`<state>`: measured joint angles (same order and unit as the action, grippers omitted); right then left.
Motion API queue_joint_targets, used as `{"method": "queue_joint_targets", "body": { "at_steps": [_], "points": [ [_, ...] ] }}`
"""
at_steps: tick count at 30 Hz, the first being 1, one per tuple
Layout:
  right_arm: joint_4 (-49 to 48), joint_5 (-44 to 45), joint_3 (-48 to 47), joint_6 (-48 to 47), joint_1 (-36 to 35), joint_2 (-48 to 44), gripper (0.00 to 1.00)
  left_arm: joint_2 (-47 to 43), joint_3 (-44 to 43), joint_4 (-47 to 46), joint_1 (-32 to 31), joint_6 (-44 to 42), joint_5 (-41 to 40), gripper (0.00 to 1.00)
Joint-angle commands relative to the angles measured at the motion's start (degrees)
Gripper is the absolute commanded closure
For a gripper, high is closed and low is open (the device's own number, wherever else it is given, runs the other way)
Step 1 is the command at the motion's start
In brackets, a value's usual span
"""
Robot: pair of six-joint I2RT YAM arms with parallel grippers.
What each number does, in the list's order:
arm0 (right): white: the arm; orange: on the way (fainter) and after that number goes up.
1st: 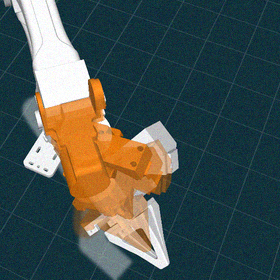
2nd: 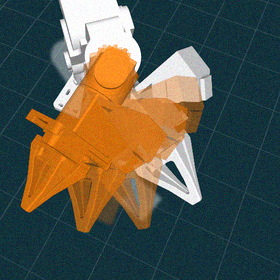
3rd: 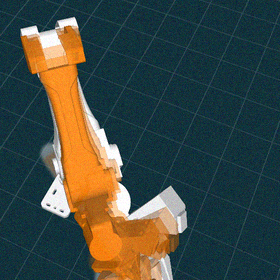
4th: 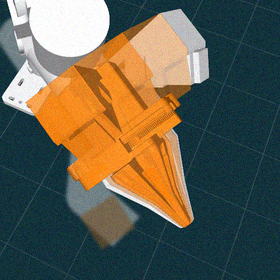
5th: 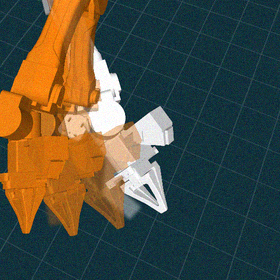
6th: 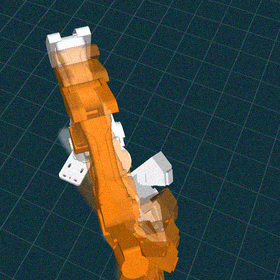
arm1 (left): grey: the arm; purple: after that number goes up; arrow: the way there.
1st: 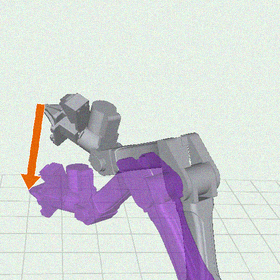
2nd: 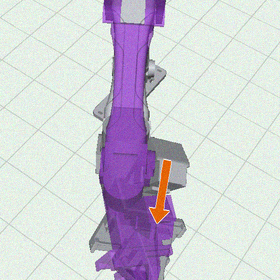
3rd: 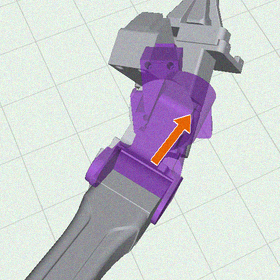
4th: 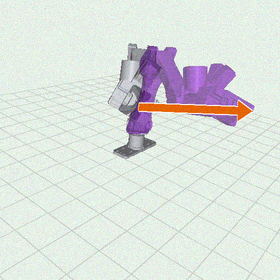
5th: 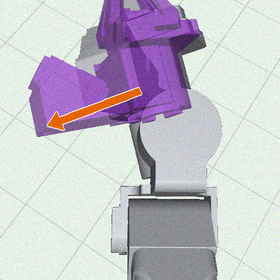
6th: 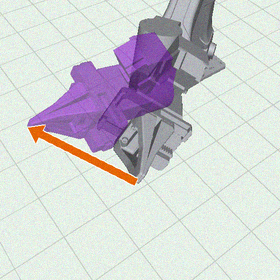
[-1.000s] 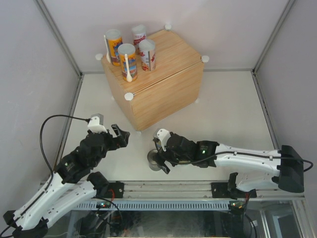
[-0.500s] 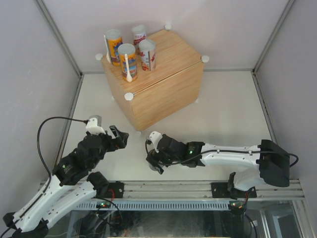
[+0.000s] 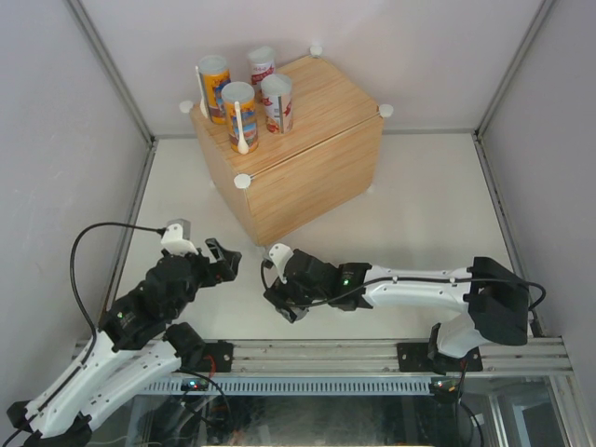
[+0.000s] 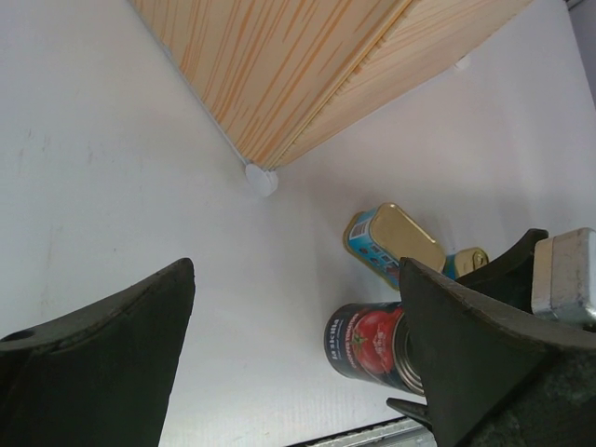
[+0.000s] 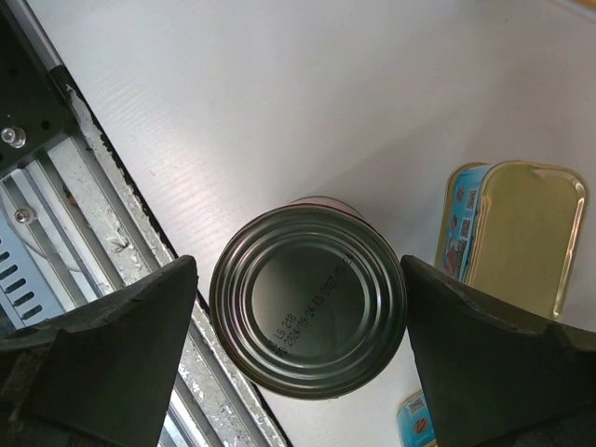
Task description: Place and organize the canned foods onto the counter
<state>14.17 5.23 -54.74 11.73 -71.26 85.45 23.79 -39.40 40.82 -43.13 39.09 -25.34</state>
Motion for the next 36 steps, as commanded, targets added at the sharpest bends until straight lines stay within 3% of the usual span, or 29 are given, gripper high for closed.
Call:
{"method": "queue_joint_targets", "body": {
  "at_steps": [1,16,36],
  "points": [
    [-2.01,-1.17,-2.28,-0.92,0.37,0.60,0.12,-1.05,1.32,-0.83,0.50,0.70,-0.67,0.06],
    [-0.86,-3.40,-2.57,0.00,0.86,2.16,0.24,-2.10,2.29,-1.11,0.86,1.09,-0.50,0.06],
    [0.30,-4.75,-3.00,1.27,1.12,4.74,0.20,-2.44,2.53,-1.00,0.99,0.79,-0.45,0.05]
  ]
}}
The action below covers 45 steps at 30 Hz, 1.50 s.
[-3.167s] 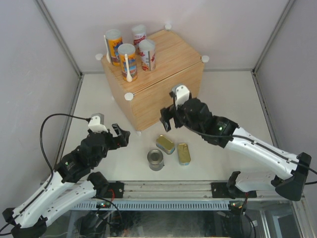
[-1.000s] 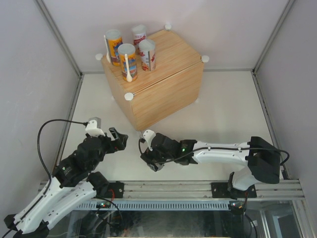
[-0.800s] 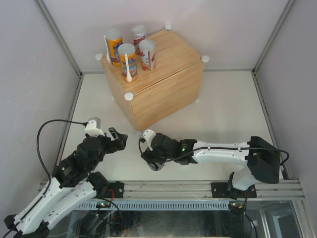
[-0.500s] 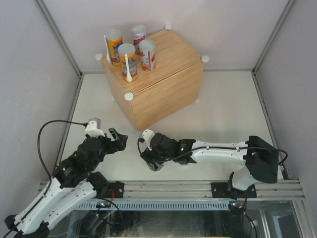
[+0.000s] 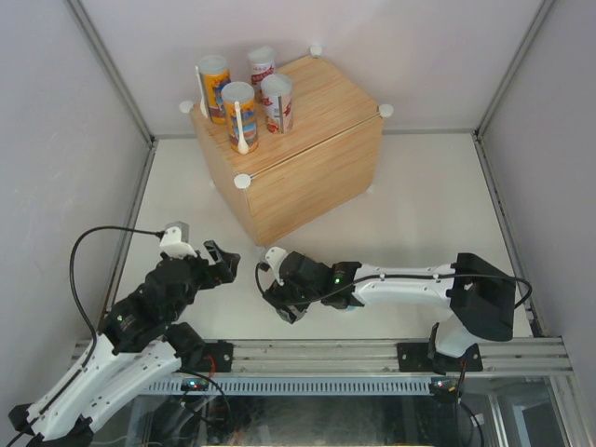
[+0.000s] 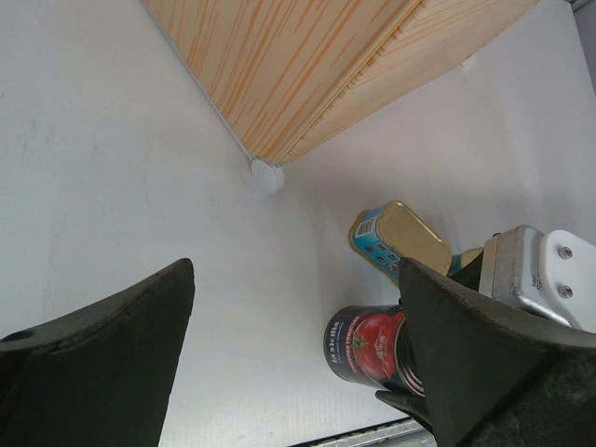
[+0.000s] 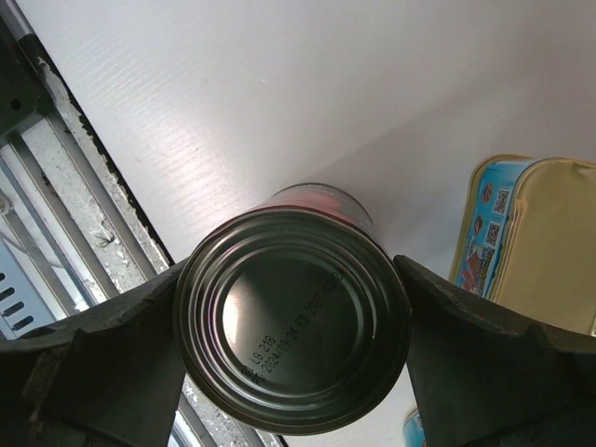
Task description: Place and organize the canned foods onto the counter
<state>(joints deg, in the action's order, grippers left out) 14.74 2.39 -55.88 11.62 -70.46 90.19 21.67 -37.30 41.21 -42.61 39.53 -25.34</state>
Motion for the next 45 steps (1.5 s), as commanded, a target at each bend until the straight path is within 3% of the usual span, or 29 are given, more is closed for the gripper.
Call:
{"method": "queue_joint_targets", "body": {
  "at_steps": [1,5,7,9,10,27,37,45],
  "points": [
    [-0.20,-2.13,-1.87,1.39,0.32,0.05,0.22,-0.27,0.47,-1.44,0.50,0.37,-0.41,0.05],
    [-0.29,-3.87,-1.87,1.41,0.70,0.28,0.41,-0.15,0.69,-1.81,0.66,0.37,-0.01,0.05],
    [-0.36,-5.20,-1.91,1.60,1.20,0.33,0.64,0.15,0.71,-2.07,0.75,0.36,0.41,0.05],
    [-0.38,-6.27,-1.95,1.82,1.77,0.04,0.94,0.41,0.76,-2.39,0.77,0.24,0.95,0.05],
    [-0.26,-6.85,-1.95,1.91,2.19,-0.16,0.97,0.58,0.74,-2.57,0.83,0.25,1.06,0.05],
    [-2.50,-27.32,-1.25,5.42,13.90,-10.16,1.00,1.06,1.50,-7.72,1.27,-0.63,5.14,0.01],
    [-5.06,-38.76,-1.34,13.11,21.91,-16.98,1.00,0.05,3.53,-15.72,1.56,-2.31,11.27,0.00],
    [-13.56,-45.63,-2.71,24.19,27.73,-22.06,1.00,0.64,2.73,-25.06,1.65,-2.92,18.99,0.00]
  ]
}}
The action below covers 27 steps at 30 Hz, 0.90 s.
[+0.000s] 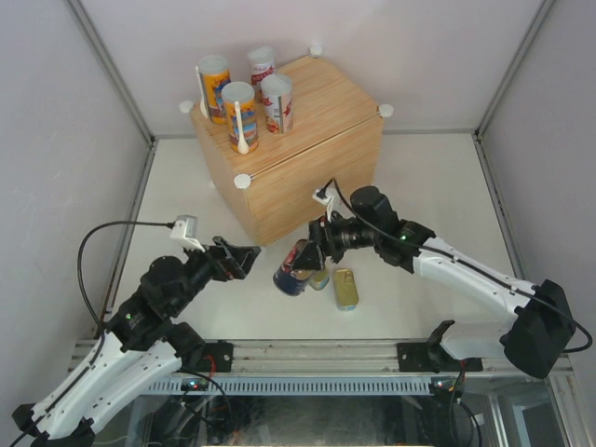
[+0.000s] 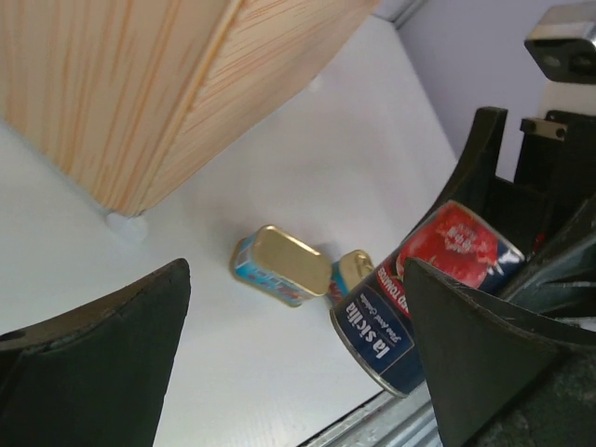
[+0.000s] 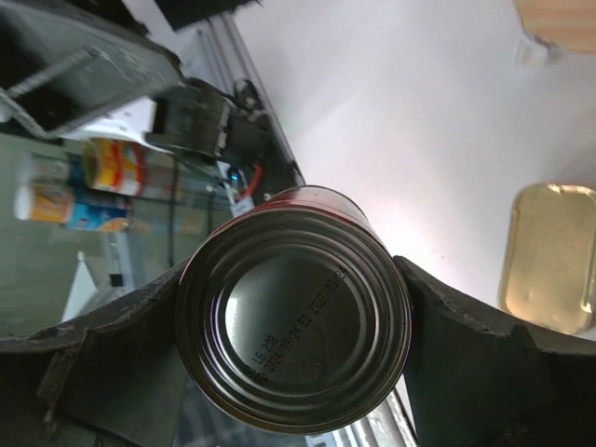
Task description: Place and organize the canned foods onto the counter
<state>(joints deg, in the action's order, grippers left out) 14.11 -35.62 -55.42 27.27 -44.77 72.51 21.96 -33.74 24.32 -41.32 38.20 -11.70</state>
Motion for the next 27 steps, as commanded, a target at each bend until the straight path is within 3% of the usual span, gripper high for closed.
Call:
{"method": "queue_joint_targets", "body": {
  "at_steps": [1,12,27],
  "points": [
    [-13.89,-8.09,-3.54,9.87,2.65,-4.72,1.00,0.71,-1.28,-8.71,0.35,-1.70,5.98,0.00],
    [-28.17,-11.58,-3.86,24.14,7.94,-7.38,1.00,-0.07,-3.25,-16.48,0.36,-1.69,11.13,0.00],
    [-40.17,-11.26,-3.88,33.66,9.35,-6.12,1.00,-2.15,-1.01,-27.35,0.36,-1.86,19.85,0.00]
  ]
}}
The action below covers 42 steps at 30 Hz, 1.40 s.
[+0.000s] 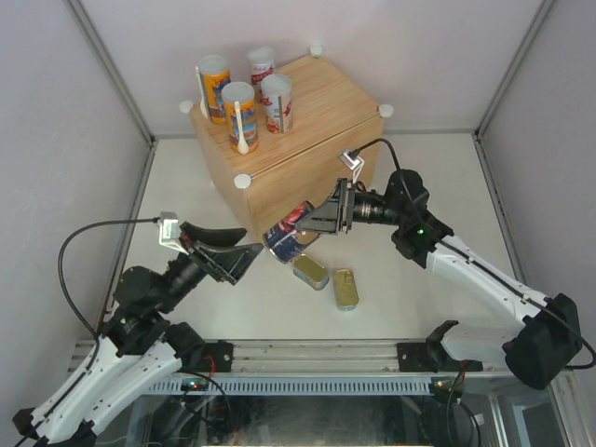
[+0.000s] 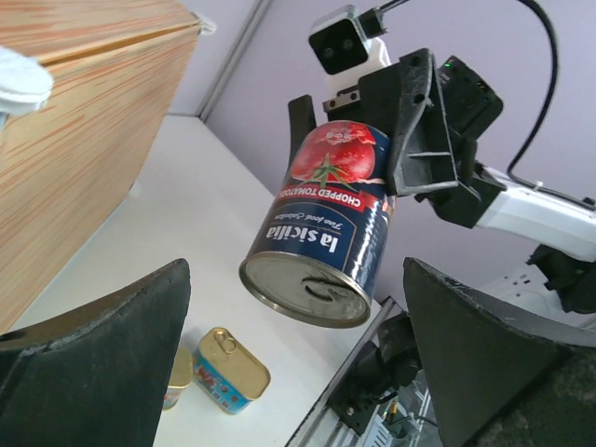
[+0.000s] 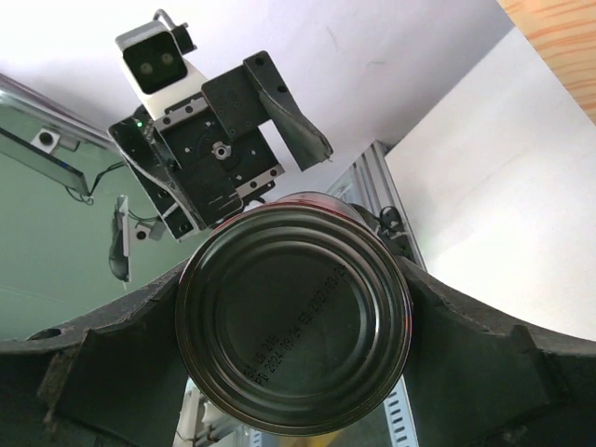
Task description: Place and organize the canned foods onto the counter
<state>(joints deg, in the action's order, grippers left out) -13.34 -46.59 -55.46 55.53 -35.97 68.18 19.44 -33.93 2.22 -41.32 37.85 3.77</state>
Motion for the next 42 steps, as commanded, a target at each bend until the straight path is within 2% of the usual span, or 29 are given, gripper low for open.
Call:
{"method": "queue_joint_targets", "body": {
  "at_steps": [1,17,29,42],
  "points": [
    [-13.64,-0.12,-3.95,6.10,0.53,-1.65,1.00,0.68,-1.00,-5.52,0.36,-1.54,4.91,0.00],
    [-19.90,1.90,-6.32,11.14,0.13,1.54,1.00,6.02,-4.21,-9.86,0.45,-1.83,13.24,0.00],
    [-21.68,3.54,-7.53,12.97,-0.95,2.59,1.00,9.46,-5.73,-10.39,0.54,-1.66,13.80,0.00],
    [-21.61,3.69,-10.28,14.93,-0.38,3.58,1.00,8.83,-6.40,-8.29,1.10,-1.62,12.16,0.00]
  ]
}}
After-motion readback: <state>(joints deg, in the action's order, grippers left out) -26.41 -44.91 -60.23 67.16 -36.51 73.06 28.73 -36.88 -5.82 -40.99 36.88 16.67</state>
